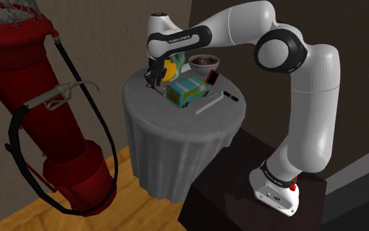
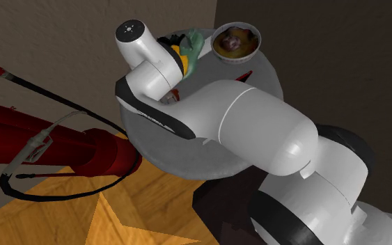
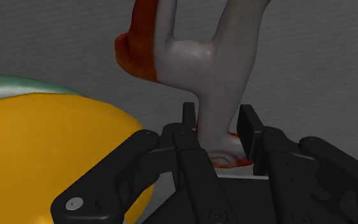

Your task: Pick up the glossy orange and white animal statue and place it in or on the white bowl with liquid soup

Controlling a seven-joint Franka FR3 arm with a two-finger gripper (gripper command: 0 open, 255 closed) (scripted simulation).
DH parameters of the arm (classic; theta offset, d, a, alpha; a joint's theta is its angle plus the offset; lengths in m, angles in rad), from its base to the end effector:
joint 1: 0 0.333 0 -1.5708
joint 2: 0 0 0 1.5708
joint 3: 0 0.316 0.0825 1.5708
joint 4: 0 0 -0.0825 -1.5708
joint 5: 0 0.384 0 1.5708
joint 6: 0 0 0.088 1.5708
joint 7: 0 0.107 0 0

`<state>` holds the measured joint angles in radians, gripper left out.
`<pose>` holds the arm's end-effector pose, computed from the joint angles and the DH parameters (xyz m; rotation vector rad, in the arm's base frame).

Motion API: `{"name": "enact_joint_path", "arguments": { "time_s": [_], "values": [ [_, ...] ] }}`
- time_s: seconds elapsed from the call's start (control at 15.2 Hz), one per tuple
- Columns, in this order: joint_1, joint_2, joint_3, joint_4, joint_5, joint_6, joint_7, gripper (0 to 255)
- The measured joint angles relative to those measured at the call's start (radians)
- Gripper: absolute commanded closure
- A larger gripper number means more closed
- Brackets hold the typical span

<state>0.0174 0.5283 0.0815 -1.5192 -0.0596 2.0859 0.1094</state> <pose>0.6993 0.0575 0.3588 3.1335 0.0093 0.0648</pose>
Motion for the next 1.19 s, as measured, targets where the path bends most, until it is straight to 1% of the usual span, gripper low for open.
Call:
{"name": "enact_joint_path", "arguments": {
  "time_s": [0.59, 1.19],
  "values": [
    [0.000, 0.001, 0.000, 0.005, 0.000, -0.006, 0.001, 255],
    [0.000, -0.030, 0.002, 0.067, 0.004, -0.100, -0.003, 255]
  ]
}}
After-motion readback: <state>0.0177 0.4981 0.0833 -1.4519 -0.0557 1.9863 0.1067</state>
